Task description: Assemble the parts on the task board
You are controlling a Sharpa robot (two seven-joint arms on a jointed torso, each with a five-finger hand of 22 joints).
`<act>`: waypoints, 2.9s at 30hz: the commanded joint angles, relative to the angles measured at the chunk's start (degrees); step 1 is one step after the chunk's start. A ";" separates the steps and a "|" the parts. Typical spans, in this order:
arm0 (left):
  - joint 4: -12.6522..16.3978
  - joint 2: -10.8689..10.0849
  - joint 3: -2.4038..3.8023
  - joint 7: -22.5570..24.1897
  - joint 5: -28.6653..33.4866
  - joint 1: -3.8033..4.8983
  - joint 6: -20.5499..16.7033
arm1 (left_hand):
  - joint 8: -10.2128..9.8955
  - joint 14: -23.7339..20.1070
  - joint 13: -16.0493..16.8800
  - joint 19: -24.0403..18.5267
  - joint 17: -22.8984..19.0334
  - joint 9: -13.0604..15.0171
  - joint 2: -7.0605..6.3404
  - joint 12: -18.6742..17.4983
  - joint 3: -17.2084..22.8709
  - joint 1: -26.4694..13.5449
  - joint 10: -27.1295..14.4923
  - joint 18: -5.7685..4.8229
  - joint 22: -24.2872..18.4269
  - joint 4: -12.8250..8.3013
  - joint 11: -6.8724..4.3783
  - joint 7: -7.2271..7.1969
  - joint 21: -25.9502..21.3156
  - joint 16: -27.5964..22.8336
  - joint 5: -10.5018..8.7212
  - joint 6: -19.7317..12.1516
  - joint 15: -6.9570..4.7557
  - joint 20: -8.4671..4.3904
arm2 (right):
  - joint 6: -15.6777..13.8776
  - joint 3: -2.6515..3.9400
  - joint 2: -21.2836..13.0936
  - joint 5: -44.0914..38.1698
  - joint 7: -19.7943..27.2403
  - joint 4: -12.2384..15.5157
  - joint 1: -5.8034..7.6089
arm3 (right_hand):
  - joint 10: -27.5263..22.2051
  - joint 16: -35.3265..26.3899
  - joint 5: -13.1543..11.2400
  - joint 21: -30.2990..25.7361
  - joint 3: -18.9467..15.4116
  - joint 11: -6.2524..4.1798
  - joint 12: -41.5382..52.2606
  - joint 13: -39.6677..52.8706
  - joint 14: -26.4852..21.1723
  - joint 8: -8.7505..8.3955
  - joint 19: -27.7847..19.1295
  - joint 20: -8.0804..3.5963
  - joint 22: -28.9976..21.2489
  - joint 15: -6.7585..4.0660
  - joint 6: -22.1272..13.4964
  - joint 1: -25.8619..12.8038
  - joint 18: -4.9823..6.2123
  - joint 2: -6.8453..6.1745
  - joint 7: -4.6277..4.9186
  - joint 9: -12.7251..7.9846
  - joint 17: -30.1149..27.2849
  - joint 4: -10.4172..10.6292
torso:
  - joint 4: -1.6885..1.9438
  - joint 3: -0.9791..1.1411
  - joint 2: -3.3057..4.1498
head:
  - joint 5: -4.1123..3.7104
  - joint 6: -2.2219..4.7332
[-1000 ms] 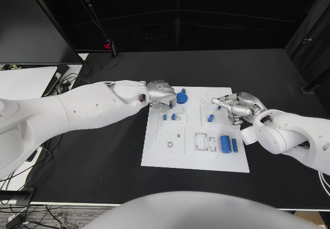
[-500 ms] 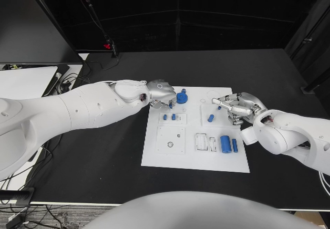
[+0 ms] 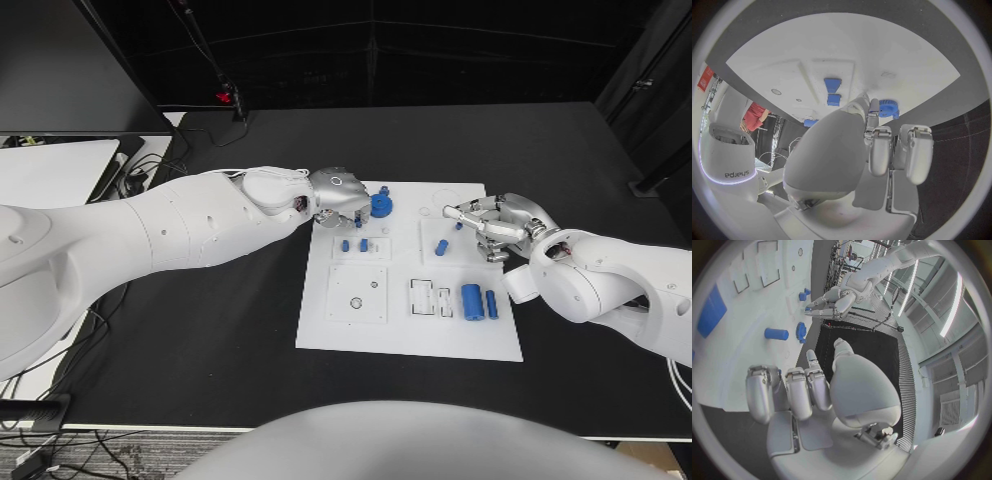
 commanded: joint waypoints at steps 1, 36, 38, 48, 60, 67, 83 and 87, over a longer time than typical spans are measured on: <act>-0.02 0.22 -0.07 1.29 -0.13 -0.09 1.41 | 0.41 6.03 -0.02 6.09 15.10 0.11 0.13 -0.26 0.35 -0.62 0.17 -0.38 15.08 -0.11 0.18 0.22 0.18 0.05 -0.20 0.19 0.40 -0.46 | 0.41 0.03 0.03 -0.11 0.21 0.13 0.08 | 5.97 0.14 0.28 -0.28 -0.30 0.28 0.14 15.08 6.05 0.34 1.83 0.18 13.11 0.22 -0.22 0.09 1.07 0.50 0.71 0.04 15.10 -0.02 | -0.03 -0.01 -0.01 | -0.12 -0.01; -0.27 0.48 -0.07 2.39 -0.12 -0.14 2.85 | -0.21 6.03 0.00 6.09 15.10 -0.20 -1.15 -1.10 0.57 -1.30 0.16 -0.38 15.08 -0.18 0.23 0.12 0.18 0.05 -0.24 -0.95 0.43 -0.44 | 0.41 0.03 0.11 -0.11 0.07 0.02 0.07 | 5.97 0.14 0.29 -0.24 -0.35 0.28 0.14 15.08 6.05 0.40 1.87 0.18 13.13 0.22 -0.24 0.11 1.05 0.50 0.71 0.03 15.10 -0.03 | 0.02 0.02 0.01 | -0.35 -0.01; -0.28 0.49 -0.07 2.41 -0.12 -0.14 2.80 | -0.27 6.03 0.00 6.09 15.10 -0.23 -1.17 -1.13 0.60 -1.32 0.19 -0.38 15.08 -0.18 0.23 0.15 0.18 0.05 -0.23 -1.06 0.42 -0.44 | 0.42 0.03 0.11 -0.11 0.05 0.03 0.07 | 5.97 0.14 0.29 -0.24 -0.35 0.28 0.14 15.08 6.05 0.40 1.87 0.18 13.13 0.22 -0.24 0.11 1.05 0.50 0.71 0.03 15.10 -0.03 | 0.01 0.03 0.01 | -0.32 -0.01; -0.34 0.55 -0.07 2.13 -0.12 -0.16 2.94 | -1.03 6.03 -0.01 6.02 15.10 -0.66 -1.58 -1.64 1.14 -1.44 0.15 -0.36 15.06 -0.21 0.45 0.19 0.12 0.05 -0.23 -2.66 0.57 -0.43 | 0.42 0.03 0.05 -0.11 -0.01 0.08 0.07 | 5.97 0.14 0.29 -0.24 -0.35 0.28 0.14 15.08 6.05 0.40 1.87 0.18 13.13 0.22 -0.24 0.11 1.05 0.50 0.71 0.03 15.10 -0.03 | 0.02 0.03 0.04 | -0.36 -0.01; -0.55 0.62 -0.07 1.13 -0.12 -0.17 3.82 | -1.65 6.03 -0.06 5.83 15.10 -1.12 -2.15 -2.64 1.70 -1.64 -0.95 -0.31 14.98 -0.18 0.72 0.22 -0.05 0.05 -0.24 -4.42 0.77 -0.37 | 0.47 0.03 0.08 -0.11 -0.06 0.11 0.07 | 5.97 0.14 0.33 -0.23 -0.40 0.27 0.14 15.08 6.05 0.49 1.88 0.17 13.13 0.21 -0.27 0.15 1.05 0.54 0.70 0.03 15.10 -0.05 | 0.00 0.00 0.00 | -0.37 -0.01; -0.62 0.62 -0.07 -1.11 -0.12 -0.17 2.79 | -2.60 6.03 0.05 4.87 15.10 -2.06 -3.73 -3.52 0.72 -4.68 -5.77 -0.02 14.60 -0.29 2.06 -2.20 -0.93 0.05 -0.04 -12.14 1.73 0.29 | 0.46 0.03 0.07 -0.11 -0.06 0.08 0.07 | 5.97 0.14 0.33 -0.23 -0.40 0.27 0.14 15.08 6.05 0.49 1.88 0.17 13.13 0.21 -0.27 0.15 1.05 0.54 0.70 0.03 15.10 -0.05 | 0.03 0.00 -0.01 | -0.41 -0.01; -0.50 -0.68 -0.07 -7.10 -0.15 -0.15 -5.47 | -0.35 5.02 0.22 0.63 12.40 -1.62 -3.51 -1.61 -1.40 -3.72 -8.58 1.27 12.84 -0.41 2.72 -4.11 -5.13 -0.79 0.38 -21.47 2.17 0.74 | 0.82 0.03 0.18 -0.35 -0.15 -0.01 0.06 | 5.97 0.14 0.41 -0.26 -0.43 0.25 0.14 15.08 6.05 0.69 1.86 0.16 13.12 0.20 -0.16 0.24 1.06 0.63 0.66 0.06 15.10 -0.09 | 0.04 -0.01 0.01 | -0.51 -0.01; 1.15 -3.06 -0.06 -6.21 -0.17 0.18 -6.93 | 2.61 2.72 0.22 -2.21 6.49 -0.99 -3.39 -1.00 -0.58 -2.20 -9.23 2.12 11.63 -0.32 2.31 -3.14 -8.17 -3.08 0.39 -21.28 1.51 0.41 | 1.12 0.03 0.10 -1.27 0.34 0.20 0.05 | 5.97 0.14 0.42 -0.70 -0.43 0.24 0.14 15.08 6.05 0.72 1.44 0.16 12.93 0.20 -0.14 0.26 1.20 0.65 0.65 0.06 15.10 -0.10 | 0.03 0.03 -0.03 | -0.36 -0.01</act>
